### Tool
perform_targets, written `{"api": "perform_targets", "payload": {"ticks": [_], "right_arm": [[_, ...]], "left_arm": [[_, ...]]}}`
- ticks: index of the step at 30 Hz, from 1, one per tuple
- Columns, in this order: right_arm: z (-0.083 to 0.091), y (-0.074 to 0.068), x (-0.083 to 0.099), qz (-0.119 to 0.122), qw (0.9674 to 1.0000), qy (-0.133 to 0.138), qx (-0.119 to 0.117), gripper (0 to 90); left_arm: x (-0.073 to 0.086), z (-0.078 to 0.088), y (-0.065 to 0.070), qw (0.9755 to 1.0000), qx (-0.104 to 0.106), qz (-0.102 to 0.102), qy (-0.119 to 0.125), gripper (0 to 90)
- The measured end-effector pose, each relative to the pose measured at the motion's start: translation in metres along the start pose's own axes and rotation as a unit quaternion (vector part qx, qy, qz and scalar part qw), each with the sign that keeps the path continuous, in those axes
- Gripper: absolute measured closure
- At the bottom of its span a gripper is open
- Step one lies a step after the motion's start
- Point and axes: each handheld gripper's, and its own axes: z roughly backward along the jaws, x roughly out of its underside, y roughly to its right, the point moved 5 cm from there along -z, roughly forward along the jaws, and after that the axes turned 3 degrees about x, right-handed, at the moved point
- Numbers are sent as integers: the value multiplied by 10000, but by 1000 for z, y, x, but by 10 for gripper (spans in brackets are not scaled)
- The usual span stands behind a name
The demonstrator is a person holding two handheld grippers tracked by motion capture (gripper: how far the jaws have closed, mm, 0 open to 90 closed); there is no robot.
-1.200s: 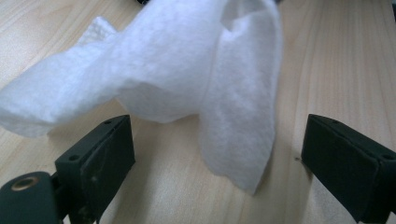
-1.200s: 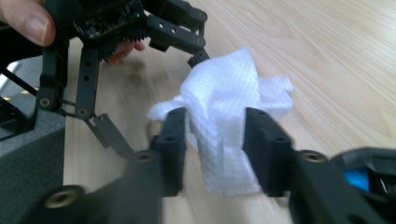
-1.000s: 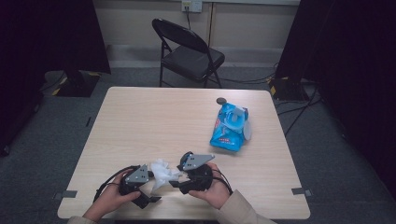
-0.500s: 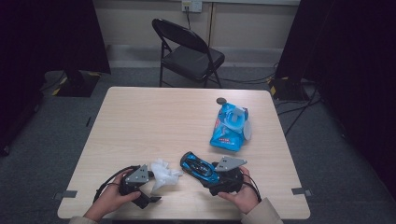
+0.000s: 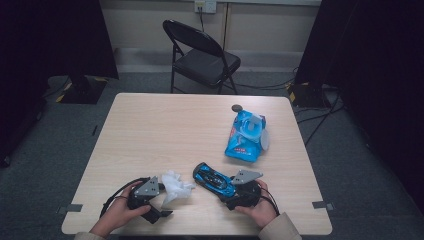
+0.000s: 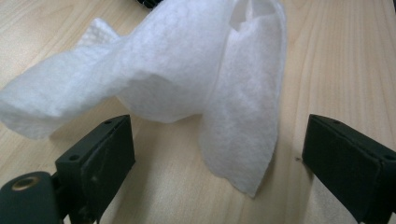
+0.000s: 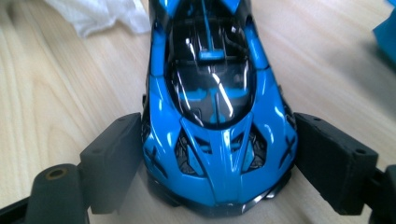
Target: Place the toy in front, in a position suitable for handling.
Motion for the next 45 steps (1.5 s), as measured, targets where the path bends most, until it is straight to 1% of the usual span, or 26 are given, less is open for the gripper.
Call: {"api": "perform_targets", "payload": {"ticks": [3,4,5,6,11,28,30,33,35,37,38,39,41,43,45], "right_arm": [[-1,0,0,87,9999,-29,61,170],[-2,0,0,64,9999,-60,52,170],[-2,1,0,-17,10000,-95,-19,167],[-2,1,0,-20,9999,-100,-31,164],[-2,0,0,-58,9999,-108,43,158],[-2,0,1,-91,9999,-116,57,151],[-2,0,1,-90,9999,-113,55,151],[-2,0,1,-89,9999,-112,56,151],[-2,0,1,-90,9999,-112,57,154],[-2,0,1,-93,9999,-106,69,157],[-2,0,1,-97,9999,-104,71,157],[-2,0,1,-98,9999,-103,73,157],[-2,0,1,-98,9999,-101,74,158],[-2,0,1,-99,9999,-100,75,160],[-1,0,1,-103,9999,-95,81,163]], "left_arm": [[0,0,0,10000,-7,4,3,85],[0,0,0,10000,-7,9,7,85],[0,0,0,10000,-13,10,4,85],[0,0,0,10000,-14,10,4,85],[0,0,1,10000,-31,22,3,84],[1,1,1,10000,-38,47,-13,81],[1,0,2,10000,-46,86,12,81],[1,1,1,10000,-43,82,16,85],[1,3,1,9999,-102,130,42,114],[2,6,-1,9995,-183,253,36,178],[3,8,-2,9992,-219,339,-16,170],[3,9,-2,9990,-232,378,-24,157],[3,12,-3,9987,-300,405,8,166],[1,16,-2,9987,-259,416,125,170],[-4,20,-1,9986,-280,383,246,172]]}}
